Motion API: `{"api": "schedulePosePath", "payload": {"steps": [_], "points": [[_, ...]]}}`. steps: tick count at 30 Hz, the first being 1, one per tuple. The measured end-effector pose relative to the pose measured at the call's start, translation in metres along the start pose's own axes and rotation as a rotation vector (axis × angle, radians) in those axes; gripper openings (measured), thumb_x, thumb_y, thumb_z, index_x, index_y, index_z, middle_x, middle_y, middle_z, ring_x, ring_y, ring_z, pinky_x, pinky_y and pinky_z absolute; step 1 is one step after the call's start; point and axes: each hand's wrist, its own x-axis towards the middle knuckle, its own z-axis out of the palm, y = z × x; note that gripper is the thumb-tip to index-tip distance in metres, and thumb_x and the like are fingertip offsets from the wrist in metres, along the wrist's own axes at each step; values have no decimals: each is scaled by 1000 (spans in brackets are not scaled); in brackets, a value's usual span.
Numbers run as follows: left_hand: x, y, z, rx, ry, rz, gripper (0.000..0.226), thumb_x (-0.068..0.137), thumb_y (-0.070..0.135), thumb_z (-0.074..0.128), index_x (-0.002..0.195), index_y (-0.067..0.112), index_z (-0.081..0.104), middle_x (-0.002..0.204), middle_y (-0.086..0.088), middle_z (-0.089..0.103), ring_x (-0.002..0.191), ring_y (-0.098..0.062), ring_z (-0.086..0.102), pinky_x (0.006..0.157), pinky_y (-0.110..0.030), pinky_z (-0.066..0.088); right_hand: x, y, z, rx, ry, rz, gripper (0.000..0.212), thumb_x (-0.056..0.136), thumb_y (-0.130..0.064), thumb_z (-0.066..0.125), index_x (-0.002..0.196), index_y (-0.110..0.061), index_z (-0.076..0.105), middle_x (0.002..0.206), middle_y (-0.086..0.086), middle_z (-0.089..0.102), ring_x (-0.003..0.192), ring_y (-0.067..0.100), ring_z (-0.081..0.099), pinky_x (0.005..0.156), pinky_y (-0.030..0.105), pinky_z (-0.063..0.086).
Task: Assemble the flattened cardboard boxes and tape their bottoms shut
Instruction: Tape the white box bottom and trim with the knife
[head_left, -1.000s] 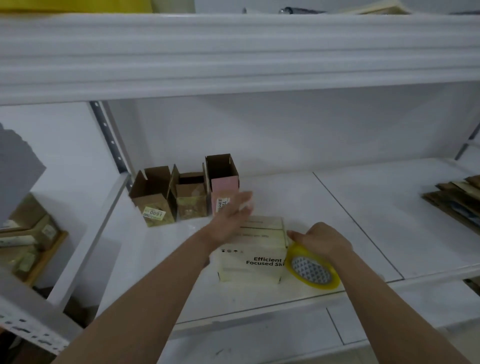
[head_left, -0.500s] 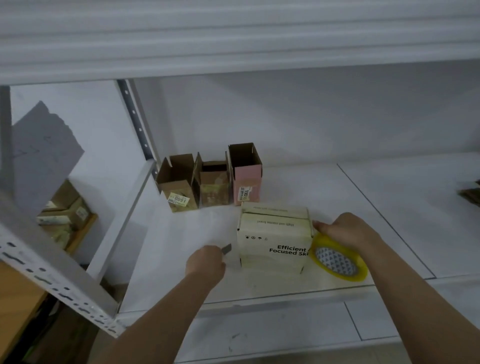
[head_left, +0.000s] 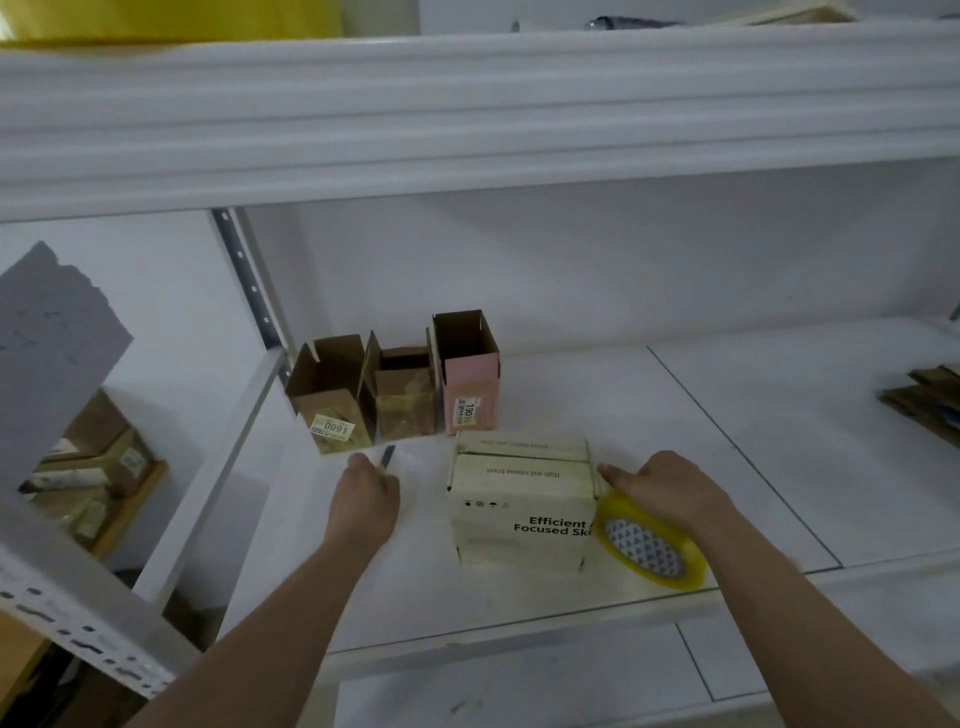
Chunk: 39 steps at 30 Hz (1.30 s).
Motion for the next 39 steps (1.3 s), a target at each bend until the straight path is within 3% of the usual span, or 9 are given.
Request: {"api": "schedulePosePath", "payload": {"steps": [3,6,11,17,22,25,31,35,39], "points": [[9,47,-14,-229,-11,156,22,105,21,33,108,3,47,93,-7,56,77,-17,52,66,-26,41,-2,-2,-1,11,-21,4,58,83,-70,51,64,-16,49,67,3,56,68,23,60,68,31,46],[-3,107,-13,-480,-322,306,38,105,27,35,105,-3,58,71,0,55,56,-9,47,50,-17,40,-1,-2,-2,24,-34,-4,58,84,-69,52,63,-15,50,67,3,56,67,22,60,67,30,45],[-25,164,19,-397,-651,482,46,100,44,44,80,8,65,63,-4,67,50,-14,59,53,-24,50,-4,-1,-11,81,-110,-43,52,87,-56,59,60,-13,52,62,3,55,56,16,53,57,26,39],[-19,147,53,-377,-570,410,53,98,48,45,61,12,60,50,-1,60,40,-10,52,49,-17,43,-4,17,-24,288,-277,-119,27,90,-27,64,108,-8,70,108,8,66,95,19,62,80,28,49],[-21,149,57,-365,-581,457,52,91,57,46,61,16,59,51,1,60,43,-10,53,53,-19,45,1,31,-23,49,-142,-118,33,76,-62,63,102,-42,62,122,-14,58,113,11,56,98,34,44],[-18,151,52,-269,-708,445,46,98,47,46,65,18,60,58,5,61,53,-8,55,63,-22,47,6,38,-22,188,-224,-123,31,67,-67,64,87,-44,73,110,-17,69,106,8,62,101,37,47],[-19,179,39,221,-794,564,43,100,42,43,71,16,62,66,6,61,59,-5,56,69,-22,43,0,38,-40,412,-305,-162,19,94,-20,64,108,-15,75,94,-12,71,92,-4,62,66,1,44],[-25,201,48,527,-795,530,41,101,37,41,79,11,63,72,-4,63,64,-17,58,68,-27,43,3,34,-42,250,-204,-127,17,87,-41,67,98,-32,77,105,-10,71,101,9,63,96,29,49],[-29,212,65,832,-653,541,33,99,33,42,78,18,62,65,2,61,58,-16,56,58,-23,37,-2,23,-43,48,-108,-82,21,87,-48,60,97,-37,74,105,-10,69,100,14,63,94,34,49]]}}
